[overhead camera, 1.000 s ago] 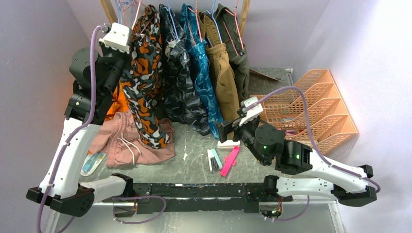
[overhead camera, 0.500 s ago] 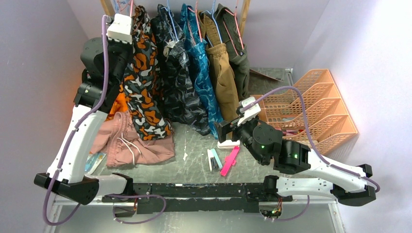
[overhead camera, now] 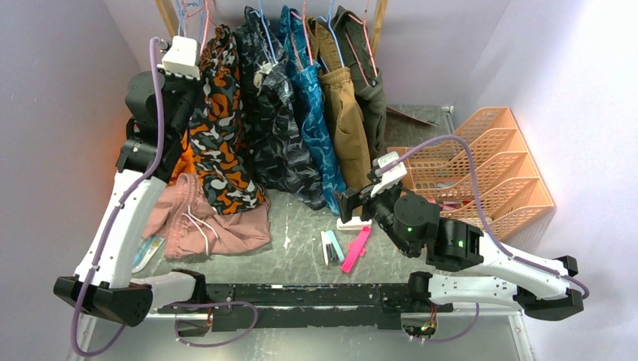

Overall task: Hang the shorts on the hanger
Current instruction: Place the hanger at the clothesline.

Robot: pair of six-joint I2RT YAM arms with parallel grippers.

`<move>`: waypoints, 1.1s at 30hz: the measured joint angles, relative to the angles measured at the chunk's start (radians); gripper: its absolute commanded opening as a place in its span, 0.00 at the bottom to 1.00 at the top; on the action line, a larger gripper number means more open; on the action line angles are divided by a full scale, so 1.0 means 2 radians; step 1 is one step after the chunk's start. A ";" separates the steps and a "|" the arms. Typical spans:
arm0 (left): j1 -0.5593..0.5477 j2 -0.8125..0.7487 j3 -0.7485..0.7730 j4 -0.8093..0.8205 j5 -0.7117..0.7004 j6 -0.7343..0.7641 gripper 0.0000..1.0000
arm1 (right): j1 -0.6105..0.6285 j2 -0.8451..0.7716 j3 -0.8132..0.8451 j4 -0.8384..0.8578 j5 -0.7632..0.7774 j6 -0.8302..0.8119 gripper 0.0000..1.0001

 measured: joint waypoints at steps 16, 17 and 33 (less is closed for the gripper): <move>0.002 -0.019 -0.056 0.027 0.029 -0.018 0.39 | 0.000 0.006 -0.006 -0.006 -0.006 0.010 0.96; 0.002 -0.019 -0.060 0.026 0.030 -0.021 0.46 | 0.000 0.006 -0.006 -0.006 -0.008 0.010 0.96; 0.002 -0.093 -0.058 -0.115 0.081 -0.067 0.99 | 0.000 0.021 -0.005 -0.009 -0.009 0.022 0.96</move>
